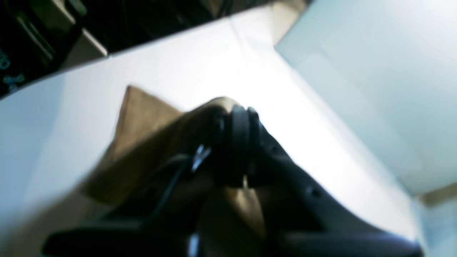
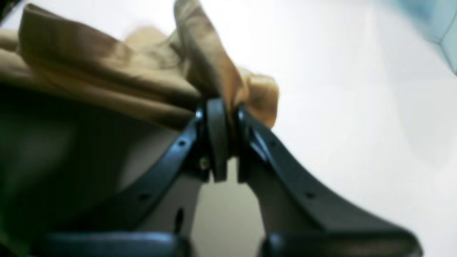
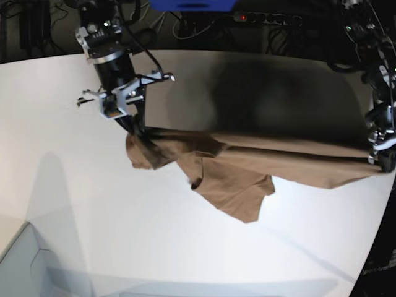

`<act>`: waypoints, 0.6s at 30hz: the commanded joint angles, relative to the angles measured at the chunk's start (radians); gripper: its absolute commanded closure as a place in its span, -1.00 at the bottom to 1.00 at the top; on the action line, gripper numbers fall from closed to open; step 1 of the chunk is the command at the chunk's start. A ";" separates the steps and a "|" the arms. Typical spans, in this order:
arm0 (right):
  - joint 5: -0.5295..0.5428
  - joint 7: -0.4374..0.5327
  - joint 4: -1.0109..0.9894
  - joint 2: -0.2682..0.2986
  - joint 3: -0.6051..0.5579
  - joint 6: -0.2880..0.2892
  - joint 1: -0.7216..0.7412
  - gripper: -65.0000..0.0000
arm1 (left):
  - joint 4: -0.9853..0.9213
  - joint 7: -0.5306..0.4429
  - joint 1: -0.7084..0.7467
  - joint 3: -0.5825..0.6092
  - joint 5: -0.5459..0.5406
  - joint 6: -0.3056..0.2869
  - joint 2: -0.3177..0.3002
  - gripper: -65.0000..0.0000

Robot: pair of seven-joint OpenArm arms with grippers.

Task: Layout the t-shirt on the table in an organized manner, then fold the t-shirt properly
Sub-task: 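Lift the shirt with both grippers and lay it flat, stretched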

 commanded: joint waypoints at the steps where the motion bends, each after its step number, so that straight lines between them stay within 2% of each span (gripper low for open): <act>1: -0.008 0.084 0.020 0.002 0.007 -0.013 -0.017 1.00 | 0.019 -0.049 -0.013 -0.027 0.015 0.002 -0.025 1.00; 6: -0.008 0.341 0.018 -0.001 0.007 -0.015 -0.049 1.00 | 0.019 -0.052 -0.050 -0.077 0.013 0.000 -0.028 1.00; 11: -0.009 0.532 0.018 -0.002 0.039 -0.016 -0.044 1.00 | 0.022 -0.052 -0.116 -0.105 0.013 0.000 -0.040 1.00; 13: -0.009 0.612 0.018 -0.034 0.068 -0.016 -0.034 1.00 | 0.022 -0.052 -0.148 -0.100 0.013 0.000 -0.068 1.00; 16: -0.009 0.724 0.020 -0.111 0.142 -0.015 -0.011 1.00 | 0.022 -0.052 -0.205 -0.097 0.012 0.000 -0.080 1.00; 18: -0.011 0.755 0.020 -0.136 0.162 -0.013 0.006 1.00 | 0.022 -0.050 -0.231 -0.097 0.012 0.000 -0.080 1.00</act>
